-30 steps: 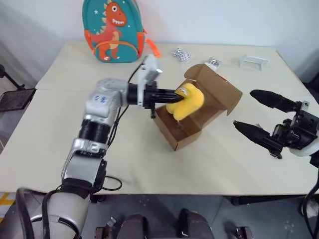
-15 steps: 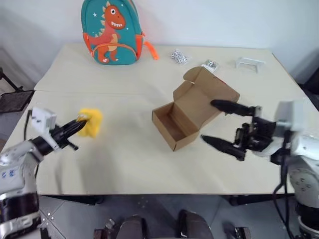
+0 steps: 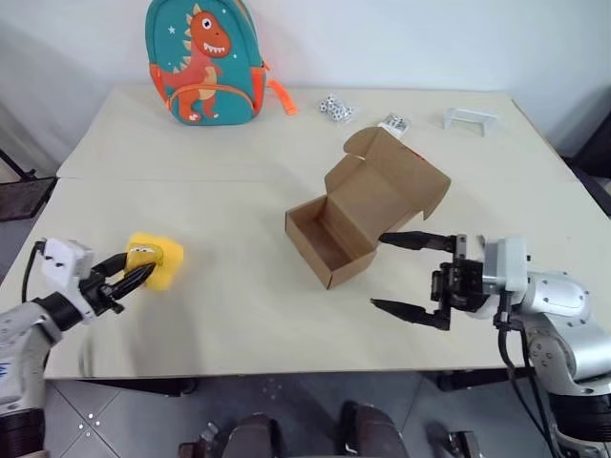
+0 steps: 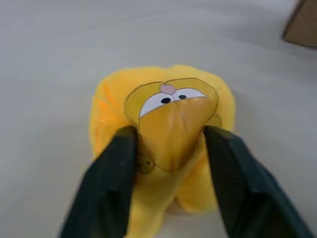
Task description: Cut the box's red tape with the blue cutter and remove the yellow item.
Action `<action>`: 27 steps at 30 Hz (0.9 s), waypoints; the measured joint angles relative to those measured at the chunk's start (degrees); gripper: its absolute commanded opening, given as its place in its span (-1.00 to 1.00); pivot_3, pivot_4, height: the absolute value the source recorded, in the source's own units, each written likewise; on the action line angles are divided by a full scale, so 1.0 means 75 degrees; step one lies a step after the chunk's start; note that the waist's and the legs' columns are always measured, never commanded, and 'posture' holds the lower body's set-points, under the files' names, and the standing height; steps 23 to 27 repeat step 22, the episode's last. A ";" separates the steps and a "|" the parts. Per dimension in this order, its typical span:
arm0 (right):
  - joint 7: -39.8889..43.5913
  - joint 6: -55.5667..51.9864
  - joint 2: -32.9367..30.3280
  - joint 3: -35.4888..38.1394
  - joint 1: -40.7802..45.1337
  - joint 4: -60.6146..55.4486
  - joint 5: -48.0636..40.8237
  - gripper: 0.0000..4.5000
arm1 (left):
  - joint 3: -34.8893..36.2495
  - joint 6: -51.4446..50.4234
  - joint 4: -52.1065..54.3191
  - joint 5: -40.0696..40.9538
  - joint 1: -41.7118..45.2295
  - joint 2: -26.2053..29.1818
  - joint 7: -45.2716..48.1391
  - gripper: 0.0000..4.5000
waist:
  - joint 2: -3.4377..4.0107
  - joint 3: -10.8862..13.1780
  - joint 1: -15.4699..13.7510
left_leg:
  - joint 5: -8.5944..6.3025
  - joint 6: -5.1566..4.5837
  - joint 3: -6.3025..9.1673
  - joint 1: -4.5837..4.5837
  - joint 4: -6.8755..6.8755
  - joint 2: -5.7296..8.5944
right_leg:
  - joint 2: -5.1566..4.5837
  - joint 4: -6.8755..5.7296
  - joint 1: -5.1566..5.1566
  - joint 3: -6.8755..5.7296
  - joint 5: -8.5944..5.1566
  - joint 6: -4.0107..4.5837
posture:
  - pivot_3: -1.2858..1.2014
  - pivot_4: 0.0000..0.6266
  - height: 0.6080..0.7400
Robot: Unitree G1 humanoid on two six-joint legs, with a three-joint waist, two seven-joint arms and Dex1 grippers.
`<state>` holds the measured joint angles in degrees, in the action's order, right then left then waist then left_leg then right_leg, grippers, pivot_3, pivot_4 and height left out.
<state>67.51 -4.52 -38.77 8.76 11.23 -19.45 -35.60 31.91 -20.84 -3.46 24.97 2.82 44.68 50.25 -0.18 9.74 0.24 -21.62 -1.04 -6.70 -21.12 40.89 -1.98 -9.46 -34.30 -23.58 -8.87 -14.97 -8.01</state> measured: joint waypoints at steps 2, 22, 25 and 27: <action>0.0006 0.0043 -0.0072 0.0215 -0.0152 0.0087 -0.0001 1.00 | 0.0428 0.0086 -0.0091 0.0248 -0.0074 0.0471 0.0486 0.65 | 0.0002 0.0001 0.0000 | -0.0002 0.0003 -0.0003 0.0003 -0.0002 -0.0004 | 0.0002 -0.0001 -0.0002 -0.0001 -0.0001 0.0002 | 0.03 -0.52 1.00; 0.0635 0.1062 -0.0255 0.0691 -0.1285 0.1111 0.0464 1.00 | 0.1081 0.2546 0.1357 0.0130 -0.2958 -0.0336 0.1695 0.76 | 0.0030 0.0011 -0.0008 | -0.0010 -0.0003 -0.0021 0.0009 -0.0007 -0.0014 | 0.0004 0.0030 -0.0002 0.0020 -0.0007 0.0018 | 0.03 -0.52 1.00; 0.0635 0.1062 -0.0255 0.0691 -0.1285 0.1111 0.0464 1.00 | 0.1081 0.2546 0.1357 0.0130 -0.2958 -0.0336 0.1695 0.76 | 0.0030 0.0011 -0.0008 | -0.0010 -0.0003 -0.0021 0.0009 -0.0007 -0.0014 | 0.0004 0.0030 -0.0002 0.0020 -0.0007 0.0018 | 0.03 -0.52 1.00; 0.0635 0.1062 -0.0255 0.0691 -0.1285 0.1111 0.0464 1.00 | 0.1081 0.2546 0.1357 0.0130 -0.2958 -0.0336 0.1695 0.76 | 0.0030 0.0011 -0.0008 | -0.0010 -0.0003 -0.0021 0.0009 -0.0007 -0.0014 | 0.0004 0.0030 -0.0002 0.0020 -0.0007 0.0018 | 0.03 -0.52 1.00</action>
